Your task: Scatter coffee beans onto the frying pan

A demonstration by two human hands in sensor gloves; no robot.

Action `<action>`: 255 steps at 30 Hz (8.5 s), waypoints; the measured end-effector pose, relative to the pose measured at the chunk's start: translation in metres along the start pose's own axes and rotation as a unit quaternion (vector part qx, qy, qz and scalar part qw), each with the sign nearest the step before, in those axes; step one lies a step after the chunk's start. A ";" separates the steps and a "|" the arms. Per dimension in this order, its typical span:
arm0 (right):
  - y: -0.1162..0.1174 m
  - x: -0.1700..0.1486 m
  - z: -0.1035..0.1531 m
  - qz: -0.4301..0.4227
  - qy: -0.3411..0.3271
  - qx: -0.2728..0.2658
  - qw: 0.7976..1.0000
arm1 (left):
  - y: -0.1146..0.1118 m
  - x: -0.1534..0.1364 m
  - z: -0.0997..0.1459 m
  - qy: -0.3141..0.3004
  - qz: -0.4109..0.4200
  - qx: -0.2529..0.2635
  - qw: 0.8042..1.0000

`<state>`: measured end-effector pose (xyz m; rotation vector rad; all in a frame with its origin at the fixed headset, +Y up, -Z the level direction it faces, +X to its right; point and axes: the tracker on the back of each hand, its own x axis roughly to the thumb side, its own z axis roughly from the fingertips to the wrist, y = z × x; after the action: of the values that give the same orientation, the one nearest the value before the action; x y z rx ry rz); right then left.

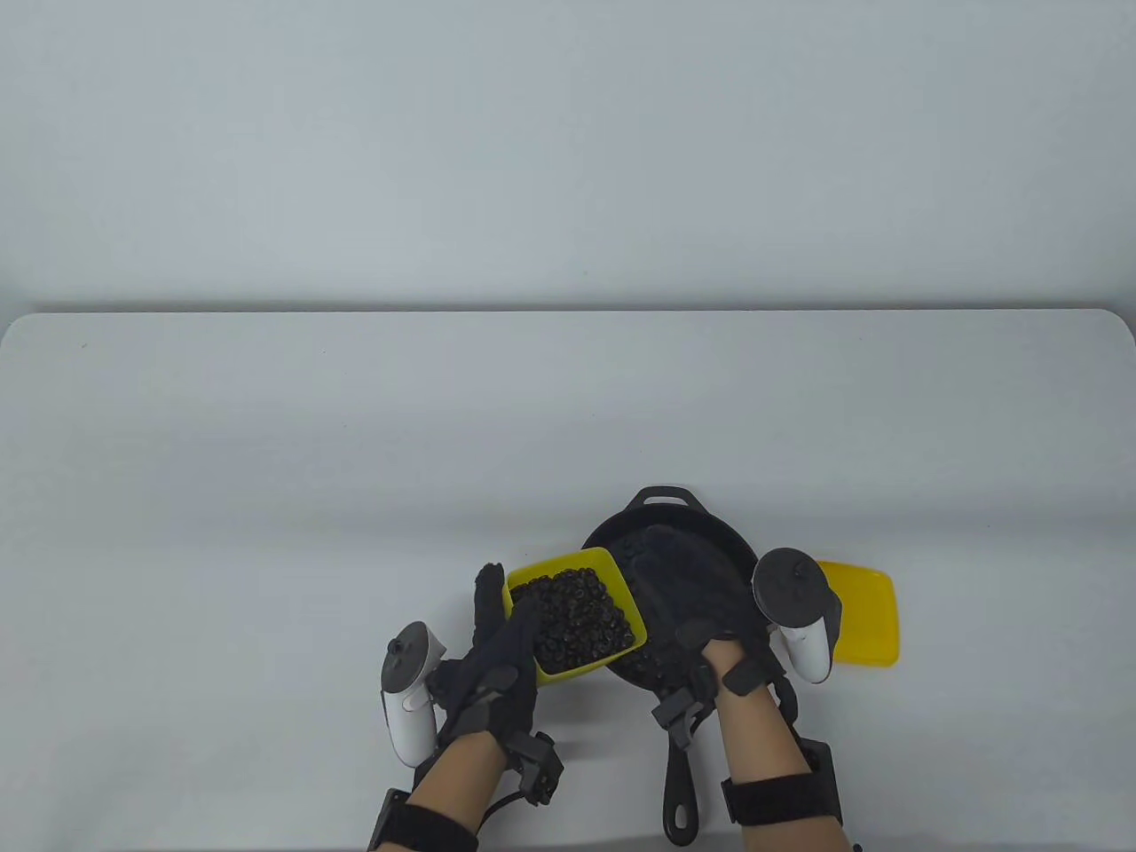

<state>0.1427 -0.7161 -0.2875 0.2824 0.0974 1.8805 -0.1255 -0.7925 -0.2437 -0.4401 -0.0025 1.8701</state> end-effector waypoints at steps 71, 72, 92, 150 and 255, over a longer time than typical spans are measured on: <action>0.024 -0.014 -0.001 -0.095 0.074 0.004 0.993 | -0.015 -0.004 0.000 0.031 -0.005 -0.025 0.999; 0.022 -0.014 -0.001 -0.101 0.074 0.000 0.992 | -0.015 -0.004 0.000 0.030 -0.006 -0.023 0.999; -0.016 -0.055 0.001 -0.013 0.155 -0.067 0.986 | -0.002 0.001 0.001 0.020 0.001 0.014 1.000; 0.079 0.011 -0.013 0.160 0.030 0.239 0.957 | -0.021 0.012 0.009 0.013 -0.089 -0.018 0.996; 0.065 0.016 -0.008 0.230 0.027 0.207 0.951 | -0.026 -0.002 0.005 -0.001 -0.052 -0.025 0.998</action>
<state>0.0760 -0.7211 -0.2797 0.5806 0.5042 2.3233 -0.1025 -0.7845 -0.2330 -0.4631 -0.0727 1.7722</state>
